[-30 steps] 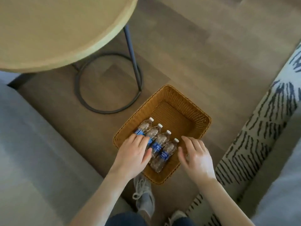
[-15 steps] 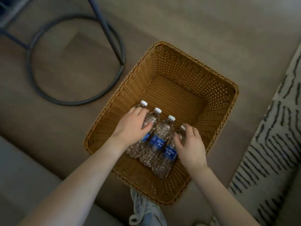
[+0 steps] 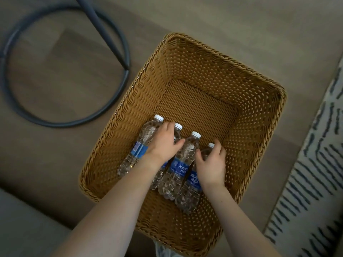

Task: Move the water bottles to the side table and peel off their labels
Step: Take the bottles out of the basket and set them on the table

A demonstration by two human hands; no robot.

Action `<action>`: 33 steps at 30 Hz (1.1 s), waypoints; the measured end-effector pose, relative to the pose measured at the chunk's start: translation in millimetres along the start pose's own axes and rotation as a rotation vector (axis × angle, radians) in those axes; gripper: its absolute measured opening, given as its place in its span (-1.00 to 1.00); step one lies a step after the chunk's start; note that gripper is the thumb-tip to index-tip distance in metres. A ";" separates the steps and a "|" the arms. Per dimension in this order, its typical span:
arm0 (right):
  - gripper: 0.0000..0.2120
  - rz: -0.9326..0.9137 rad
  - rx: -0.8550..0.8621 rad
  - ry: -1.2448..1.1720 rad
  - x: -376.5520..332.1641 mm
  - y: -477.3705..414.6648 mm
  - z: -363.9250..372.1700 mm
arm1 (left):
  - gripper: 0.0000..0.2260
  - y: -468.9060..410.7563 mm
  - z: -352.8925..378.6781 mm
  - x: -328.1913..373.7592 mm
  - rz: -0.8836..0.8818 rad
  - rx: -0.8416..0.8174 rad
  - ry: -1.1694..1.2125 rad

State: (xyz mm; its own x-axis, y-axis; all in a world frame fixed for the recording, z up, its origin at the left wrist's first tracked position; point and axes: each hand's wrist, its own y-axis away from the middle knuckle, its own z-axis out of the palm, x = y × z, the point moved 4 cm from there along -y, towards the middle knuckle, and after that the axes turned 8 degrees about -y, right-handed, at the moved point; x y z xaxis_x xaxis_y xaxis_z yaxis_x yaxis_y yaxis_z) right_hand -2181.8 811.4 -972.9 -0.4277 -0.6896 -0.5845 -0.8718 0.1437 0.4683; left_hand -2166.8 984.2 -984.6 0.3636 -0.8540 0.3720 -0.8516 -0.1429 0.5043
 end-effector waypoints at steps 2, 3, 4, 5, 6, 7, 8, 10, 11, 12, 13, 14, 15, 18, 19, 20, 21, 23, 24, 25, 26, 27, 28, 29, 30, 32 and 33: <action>-0.34 0.021 0.022 -0.014 2.4 -2.7 4.6 | -0.33 -6.2 3.0 3.7 -0.029 -0.027 -0.001; -0.34 0.039 0.030 -0.030 3.7 -4.0 6.2 | -0.33 -8.9 4.0 5.4 -0.040 -0.034 -0.010; -0.34 0.057 0.037 -0.043 5.4 -5.2 7.3 | -0.34 -10.7 5.3 7.0 -0.050 -0.038 -0.017; -0.34 0.069 0.042 -0.049 6.7 -6.0 8.0 | -0.35 -12.0 6.6 8.3 -0.061 -0.039 -0.022; -0.34 0.075 0.045 -0.050 7.3 -6.7 8.4 | -0.36 -13.2 7.9 9.2 -0.070 -0.038 -0.031; -0.33 0.077 0.042 -0.046 7.5 -8.0 8.9 | -0.38 -14.6 8.9 9.7 -0.075 -0.034 -0.044; -0.32 0.077 0.036 -0.038 7.5 -9.5 9.7 | -0.39 -15.9 9.7 9.8 -0.079 -0.032 -0.057; -0.30 0.081 0.019 -0.022 6.6 -13.6 10.2 | -0.43 -18.4 10.3 9.3 -0.085 -0.032 -0.065; -0.29 0.088 0.008 -0.027 5.8 -15.3 9.4 | -0.46 -19.2 10.2 8.7 -0.087 -0.029 -0.052; -0.27 0.098 -0.001 -0.053 5.8 -16.4 8.2 | -0.48 -19.2 9.7 7.8 -0.089 -0.019 -0.032; -0.26 0.111 -0.007 -0.104 6.1 -17.3 6.9 | -0.50 -19.0 8.6 7.0 -0.090 -0.003 -0.008; -0.24 0.125 -0.010 -0.168 6.4 -17.3 4.8 | -0.51 -17.8 7.1 6.1 -0.097 0.009 0.021; -0.22 0.135 -0.010 -0.228 6.4 -16.7 2.2 | -0.49 -16.1 5.3 4.9 -0.110 0.018 0.053; -0.17 0.126 0.019 -0.340 6.0 -11.7 -6.0 | -0.37 -6.6 -2.6 1.0 -0.146 0.058 0.153; -0.15 0.121 0.030 -0.362 4.6 -9.0 -8.4 | -0.34 -1.3 -6.1 -0.4 -0.155 0.072 0.179; -0.13 0.118 0.033 -0.380 1.8 -5.7 -10.5 | -0.33 4.6 -9.8 -1.7 -0.162 0.086 0.209; -0.10 0.124 0.025 -0.399 -1.5 -1.5 -11.6 | -0.33 11.1 -13.1 -3.2 -0.168 0.098 0.241; -0.07 0.137 -0.012 -0.417 -9.4 8.5 -13.6 | -0.37 23.1 -20.0 -5.1 -0.166 0.115 0.287; -0.11 0.124 -0.029 -0.391 -13.2 13.4 -14.8 | -0.39 28.4 -23.6 -6.2 -0.163 0.121 0.301; -0.19 0.098 -0.039 -0.352 -14.8 17.0 -15.5 | -0.41 32.9 -26.7 -7.8 -0.162 0.129 0.318; -0.29 0.071 -0.047 -0.330 -15.3 19.7 -15.9 | -0.43 37.3 -29.2 -9.6 -0.160 0.134 0.346; -0.37 0.058 -0.061 -0.331 -14.1 21.8 -16.0 | -0.44 41.3 -30.4 -11.4 -0.160 0.128 0.397; -0.42 0.059 -0.083 -0.353 -12.3 23.7 -16.0 | -0.45 45.4 -30.1 -12.7 -0.160 0.111 0.464; -0.44 0.069 -0.112 -0.399 -10.1 25.1 -15.3 | -0.46 49.1 -29.2 -13.7 -0.158 0.092 0.522; -0.46 0.081 -0.142 -0.459 -7.5 26.2 -14.5 | -0.46 52.0 -28.0 -14.3 -0.153 0.076 0.555; -0.43 0.082 -0.196 -0.528 -2.7 27.4 -13.6 | -0.44 55.2 -25.0 -15.1 -0.135 0.054 0.559; -0.38 0.057 -0.219 -0.514 -2.1 28.0 -13.3 | -0.42 55.9 -23.9 -15.3 -0.121 0.043 0.541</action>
State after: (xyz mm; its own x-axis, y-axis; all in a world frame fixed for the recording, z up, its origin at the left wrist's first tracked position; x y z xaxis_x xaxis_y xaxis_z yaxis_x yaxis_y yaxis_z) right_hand -2202.2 807.4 -949.8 -0.5823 -0.2421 -0.7761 -0.7970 -0.0181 0.6037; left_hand -2211.0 1001.2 -943.5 0.5924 -0.4529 0.6662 -0.8021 -0.2545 0.5403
